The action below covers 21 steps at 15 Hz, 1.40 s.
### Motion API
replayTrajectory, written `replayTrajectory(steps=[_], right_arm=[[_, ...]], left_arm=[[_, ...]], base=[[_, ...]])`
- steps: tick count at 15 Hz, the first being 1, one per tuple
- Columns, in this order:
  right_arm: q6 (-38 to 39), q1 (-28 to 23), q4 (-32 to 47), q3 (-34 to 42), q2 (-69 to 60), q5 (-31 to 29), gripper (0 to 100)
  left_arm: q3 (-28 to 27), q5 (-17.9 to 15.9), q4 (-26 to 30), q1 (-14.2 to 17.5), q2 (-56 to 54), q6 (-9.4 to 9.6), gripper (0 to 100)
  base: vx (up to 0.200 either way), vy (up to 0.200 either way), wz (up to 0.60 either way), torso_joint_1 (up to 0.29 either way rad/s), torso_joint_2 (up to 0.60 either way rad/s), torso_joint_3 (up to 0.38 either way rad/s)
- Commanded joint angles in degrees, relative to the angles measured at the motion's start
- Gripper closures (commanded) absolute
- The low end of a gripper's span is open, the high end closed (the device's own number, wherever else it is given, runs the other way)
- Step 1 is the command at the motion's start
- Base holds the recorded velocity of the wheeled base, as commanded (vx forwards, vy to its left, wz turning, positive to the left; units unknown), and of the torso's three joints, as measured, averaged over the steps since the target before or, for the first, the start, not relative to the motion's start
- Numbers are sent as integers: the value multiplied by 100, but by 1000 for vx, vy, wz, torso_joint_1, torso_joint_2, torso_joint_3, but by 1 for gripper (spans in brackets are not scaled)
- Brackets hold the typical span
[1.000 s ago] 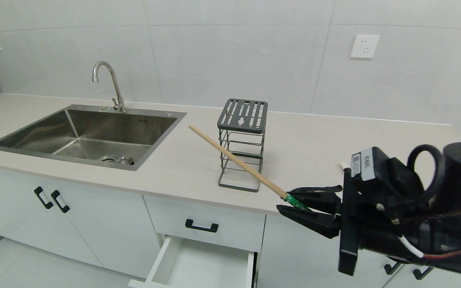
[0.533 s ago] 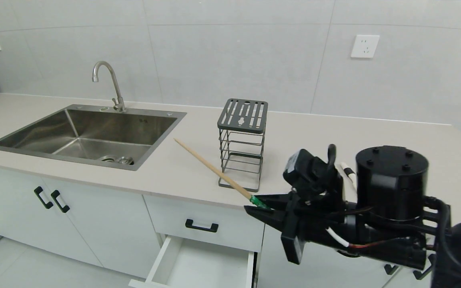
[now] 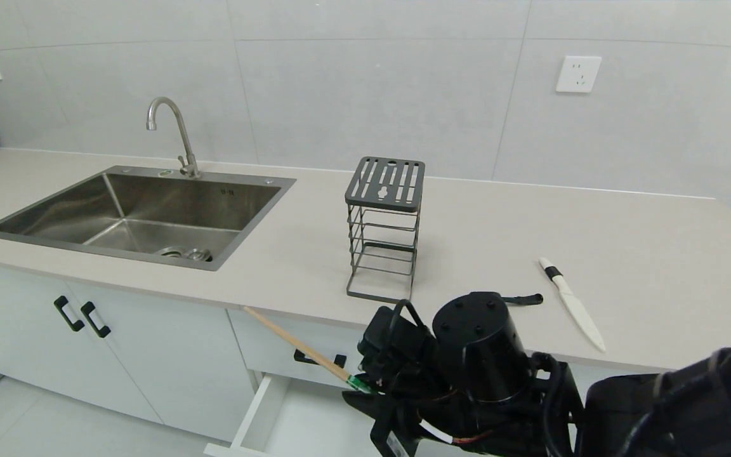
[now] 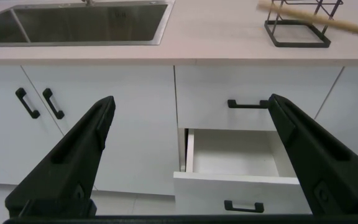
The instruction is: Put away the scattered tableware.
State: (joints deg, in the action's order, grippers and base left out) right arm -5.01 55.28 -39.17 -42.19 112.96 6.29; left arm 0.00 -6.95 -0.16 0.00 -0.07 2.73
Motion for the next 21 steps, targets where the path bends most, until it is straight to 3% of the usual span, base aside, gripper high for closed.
replayTrajectory(steps=[1, 4, 7, 14, 21], right_arm=[[-325, 79, -109, -290, 499, -31, 100], [-457, 316, -65, -536, 666, 364, 100], [-404, 184, 252, -835, 763, 645, 100], [-492, 114, 436, -1608, 1475, 584, 100], [-677, -220, 436, -2320, 2064, 241, 100]], left_arm=[[0, 1, -2, 0, 7, -1, 0], [0, 1, -2, 0, 7, -1, 0], [0, 1, -2, 0, 7, -1, 0], [0, 1, -2, 0, 7, -1, 0], [0, 1, -2, 0, 7, -1, 0]], base=[[0, 0, 0, 0, 0, 0], [0, 0, 0, 0, 0, 0], [0, 0, 0, 0, 0, 0], [0, 0, 0, -125, 245, 121], [0, 0, 0, -247, 479, 229]])
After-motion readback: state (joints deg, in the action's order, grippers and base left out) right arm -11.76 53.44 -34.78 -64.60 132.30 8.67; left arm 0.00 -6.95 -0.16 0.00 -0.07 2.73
